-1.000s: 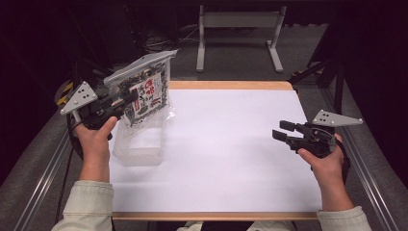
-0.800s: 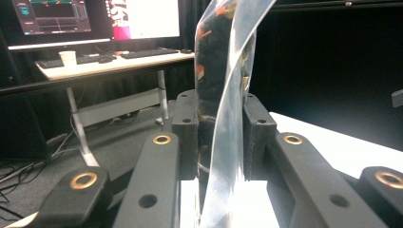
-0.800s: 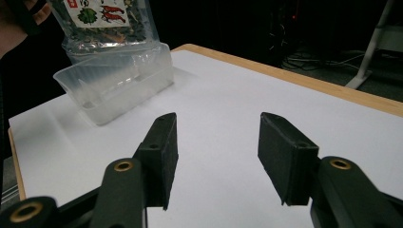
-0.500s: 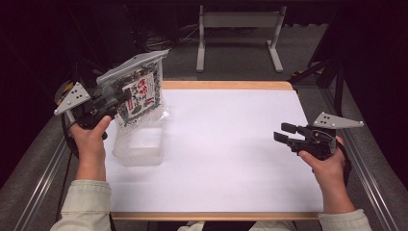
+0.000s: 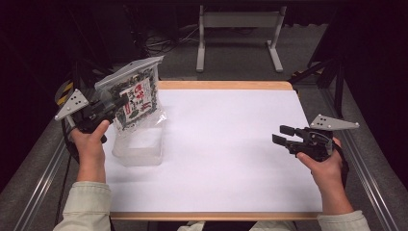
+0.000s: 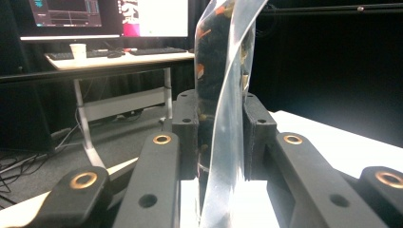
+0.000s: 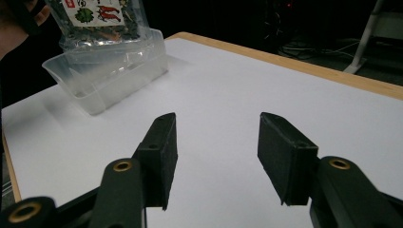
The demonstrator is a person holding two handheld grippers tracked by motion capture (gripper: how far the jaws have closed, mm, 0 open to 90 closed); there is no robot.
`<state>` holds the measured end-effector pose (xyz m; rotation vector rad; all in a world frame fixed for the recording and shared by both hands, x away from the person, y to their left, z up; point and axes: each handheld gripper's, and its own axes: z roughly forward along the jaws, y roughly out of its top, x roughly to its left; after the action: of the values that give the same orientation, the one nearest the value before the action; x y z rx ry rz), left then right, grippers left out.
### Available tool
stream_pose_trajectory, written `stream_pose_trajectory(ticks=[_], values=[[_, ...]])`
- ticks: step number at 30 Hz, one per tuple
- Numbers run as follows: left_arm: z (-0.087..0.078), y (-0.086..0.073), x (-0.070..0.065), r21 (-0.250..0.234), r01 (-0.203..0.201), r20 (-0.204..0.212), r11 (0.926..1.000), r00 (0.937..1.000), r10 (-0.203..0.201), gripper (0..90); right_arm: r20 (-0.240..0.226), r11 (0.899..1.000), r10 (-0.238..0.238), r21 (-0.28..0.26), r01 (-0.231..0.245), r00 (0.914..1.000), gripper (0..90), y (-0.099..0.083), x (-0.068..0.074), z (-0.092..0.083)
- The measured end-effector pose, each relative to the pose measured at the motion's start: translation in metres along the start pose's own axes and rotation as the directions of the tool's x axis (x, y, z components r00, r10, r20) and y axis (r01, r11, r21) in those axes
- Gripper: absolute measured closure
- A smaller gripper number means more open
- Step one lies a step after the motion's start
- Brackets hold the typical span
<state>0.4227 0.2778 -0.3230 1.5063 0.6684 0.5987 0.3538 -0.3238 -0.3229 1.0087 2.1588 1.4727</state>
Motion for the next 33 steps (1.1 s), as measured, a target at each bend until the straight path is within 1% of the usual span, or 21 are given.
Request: stream_pose_trajectory(ticks=[1,2,5,8,9,12,14,17,18,27,29,30,31,32,33], values=[[0.001,-0.003,0.001,-0.004,0.003,0.004,1.0,1.0,-0.003,72.6,0.0,1.0,-0.002,0.003,0.001,1.0,48.3,0.0,0.0,0.0],[0.002,-0.006,0.002,-0.003,0.017,0.007,0.9999,0.9998,-0.017,72.6,0.001,1.0,-0.003,0.004,0.003,1.0,48.3,0.0,0.0,0.001],[0.003,-0.01,0.002,-0.003,0.015,0.008,0.9999,0.9999,-0.015,72.6,0.0,1.0,-0.003,0.004,0.003,1.0,48.3,-0.001,0.0,0.001],[0.005,-0.014,0.003,0.009,0.015,0.01,0.9998,0.9998,-0.015,72.6,-0.004,1.0,0.002,0.006,-0.002,1.0,48.2,-0.001,0.0,0.002],[0.006,-0.016,0.004,0.009,0.021,0.009,0.9997,0.9997,-0.021,72.6,-0.005,1.0,-0.004,0.009,0.004,1.0,48.2,-0.001,0.0,0.002],[0.006,-0.018,0.005,0.008,0.022,0.014,0.9997,0.9997,-0.022,72.6,-0.006,1.0,-0.002,0.012,0.002,1.0,48.1,-0.002,0.0,0.003],[0.006,-0.022,0.005,0.018,0.022,0.013,0.9996,0.9997,-0.022,72.5,-0.01,1.0,-0.002,0.011,0.002,0.9999,47.9,-0.002,0.0,0.003],[0.004,-0.025,0.007,0.011,0.04,0.013,0.9991,0.9991,-0.04,72.5,-0.014,1.0,0.0,0.012,0.0,0.9999,47.8,-0.001,0.001,0.004],[0.004,-0.025,0.007,0.011,0.04,0.013,0.9991,0.9991,-0.04,72.4,-0.014,1.0,0.0,0.012,0.0,0.9999,47.8,-0.001,0.001,0.004],[-0.004,-0.031,0.011,0.04,0.059,0.0,0.9975,0.9982,-0.059,72.4,-0.023,1.0,-0.001,0.02,0.002,0.9997,47.0,-0.001,0.002,0.007],[-0.005,-0.033,0.013,0.056,0.074,-0.005,0.9957,0.9973,-0.074,72.4,-0.022,1.0,-0.004,0.022,0.004,0.9997,46.6,-0.002,0.002,0.008],[-0.004,-0.033,0.013,0.079,0.082,-0.008,0.9935,0.9966,-0.082,72.4,-0.023,1.0,-0.003,0.023,0.004,0.9997,46.4,-0.002,0.002,0.008],[-0.003,-0.034,0.012,0.121,0.088,-0.018,0.9888,0.9961,-0.086,72.5,-0.023,1.0,-0.002,0.024,0.003,0.9997,46.3,-0.002,0.002,0.009],[-0.001,-0.036,0.012,0.141,0.084,-0.023,0.9864,0.9964,-0.081,72.5,-0.024,1.0,0.001,0.023,0.0,0.9997,46.1,-0.002,0.001,0.009],[0.0,-0.037,0.011,0.139,0.085,-0.015,0.9867,0.9964,-0.083,72.4,-0.025,1.0,-0.001,0.024,0.001,0.9997,46.0,-0.002,0.001,0.009]])
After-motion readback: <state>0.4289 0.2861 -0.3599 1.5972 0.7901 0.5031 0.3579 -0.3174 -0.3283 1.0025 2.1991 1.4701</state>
